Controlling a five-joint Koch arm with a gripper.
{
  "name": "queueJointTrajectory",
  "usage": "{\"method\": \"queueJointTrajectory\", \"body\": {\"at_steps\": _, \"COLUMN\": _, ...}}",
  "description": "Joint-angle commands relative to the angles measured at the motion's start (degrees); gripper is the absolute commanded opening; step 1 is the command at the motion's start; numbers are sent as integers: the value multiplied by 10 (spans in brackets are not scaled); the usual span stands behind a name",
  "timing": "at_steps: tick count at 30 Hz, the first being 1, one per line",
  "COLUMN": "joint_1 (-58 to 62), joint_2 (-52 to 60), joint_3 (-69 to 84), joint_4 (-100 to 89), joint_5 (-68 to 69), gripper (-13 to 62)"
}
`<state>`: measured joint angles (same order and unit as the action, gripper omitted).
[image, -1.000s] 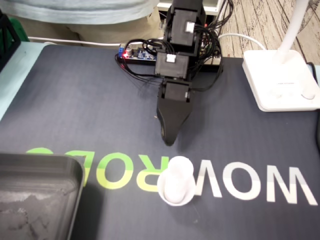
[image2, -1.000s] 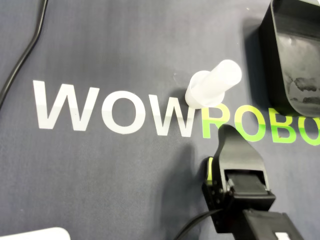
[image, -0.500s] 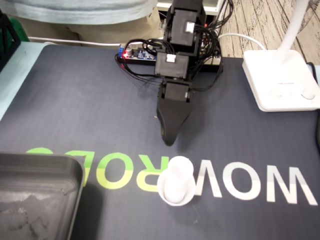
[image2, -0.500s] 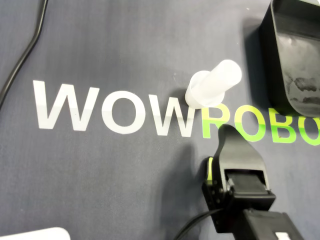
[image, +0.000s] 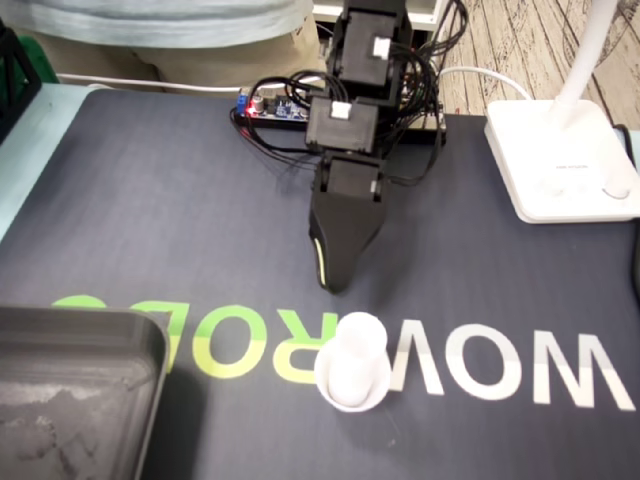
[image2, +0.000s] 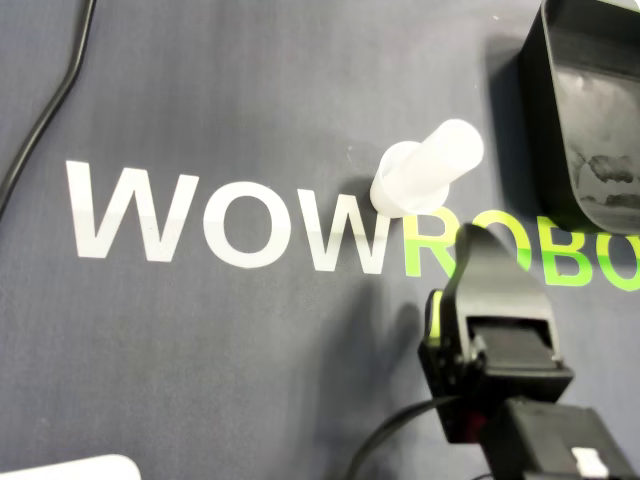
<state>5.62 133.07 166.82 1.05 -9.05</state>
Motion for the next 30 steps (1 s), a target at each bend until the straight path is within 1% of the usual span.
{"method": "queueJointTrajectory", "body": {"at_steps": 1, "joint_1": -1, "joint_2": 45, "joint_3": -45, "joint_4": -20, "joint_5": -11, "gripper": 336}}
{"method": "queueJointTrajectory", "body": {"at_steps": 14, "joint_1": 5, "joint_2": 45, "joint_3": -175, "joint_4": -21, "joint_5": -111, "gripper": 336}}
{"method": "queueJointTrajectory", "body": {"at_steps": 20, "joint_1": 12, "joint_2": 42, "joint_3": -206, "joint_4": -33, "joint_5": -217, "gripper": 336}}
{"method": "queueJointTrajectory", "body": {"at_steps": 24, "joint_1": 12, "joint_2": 29, "joint_3": -204, "joint_4": -123, "joint_5": -332, "gripper": 335}}
{"method": "queueJointTrajectory", "body": {"at_steps": 27, "joint_1": 13, "joint_2": -8, "joint_3": -207, "joint_4": -236, "joint_5": -434, "gripper": 333}}
{"method": "queueJointTrajectory", "body": {"at_steps": 30, "joint_1": 13, "joint_2": -48, "joint_3": -212, "joint_4": -338, "joint_5": -504, "gripper": 333}}
